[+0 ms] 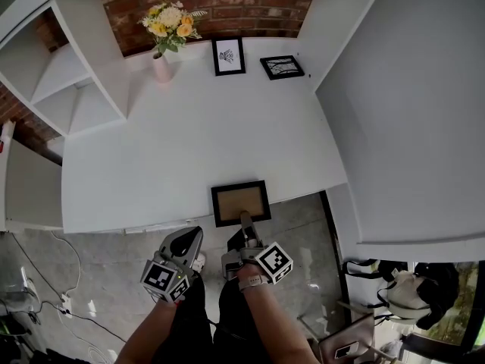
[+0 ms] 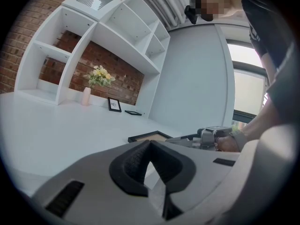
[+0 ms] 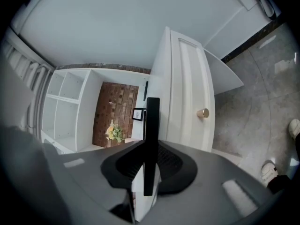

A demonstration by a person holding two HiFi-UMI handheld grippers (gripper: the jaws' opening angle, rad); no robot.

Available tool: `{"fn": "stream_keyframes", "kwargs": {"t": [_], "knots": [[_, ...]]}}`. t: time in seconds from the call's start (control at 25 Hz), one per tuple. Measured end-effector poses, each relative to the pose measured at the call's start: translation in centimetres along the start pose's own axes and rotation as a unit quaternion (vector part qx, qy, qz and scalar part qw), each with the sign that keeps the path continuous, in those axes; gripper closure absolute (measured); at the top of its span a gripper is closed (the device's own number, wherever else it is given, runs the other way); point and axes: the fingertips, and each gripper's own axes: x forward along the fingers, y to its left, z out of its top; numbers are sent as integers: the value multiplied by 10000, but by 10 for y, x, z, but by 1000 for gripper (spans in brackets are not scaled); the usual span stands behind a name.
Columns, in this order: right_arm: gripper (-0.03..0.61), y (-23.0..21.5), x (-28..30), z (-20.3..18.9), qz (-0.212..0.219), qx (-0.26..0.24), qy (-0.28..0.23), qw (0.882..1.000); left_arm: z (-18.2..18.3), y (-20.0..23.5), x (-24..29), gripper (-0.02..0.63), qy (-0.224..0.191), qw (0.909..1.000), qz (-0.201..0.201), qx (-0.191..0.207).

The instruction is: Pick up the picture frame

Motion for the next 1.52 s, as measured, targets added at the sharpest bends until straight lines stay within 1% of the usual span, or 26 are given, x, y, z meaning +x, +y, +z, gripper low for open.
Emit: {"fn": "stream_keyframes", "kwargs": {"t": [0.12,0.2,0.56,0.76,1.04,1.2,1.4,1.52], "knots": [[508,5,-1,4,69,4,-63,10000,5,1,0,617,-21,10000,-17,31],[509,9,-1,7,88,-108,-86,9999,8,3,1,617,-32,10000,-32,51],[511,34,1,27,133,-937,-84,9955,30,13,9,617,-197,9996,-125,151],[511,50,2,38,139,-1444,-86,9894,42,16,14,617,-254,9993,-173,193],[512,70,-2,52,149,-2182,-193,9756,60,15,22,617,-406,9984,-281,277],[512,86,-7,63,176,-2597,-270,9651,76,18,25,617,-524,9978,-312,241],[512,109,-15,79,293,-3120,-380,9489,91,20,27,617,-608,9969,-329,377],[511,119,-21,89,336,-3276,-490,9429,99,24,27,617,-650,9965,-308,422]]}}
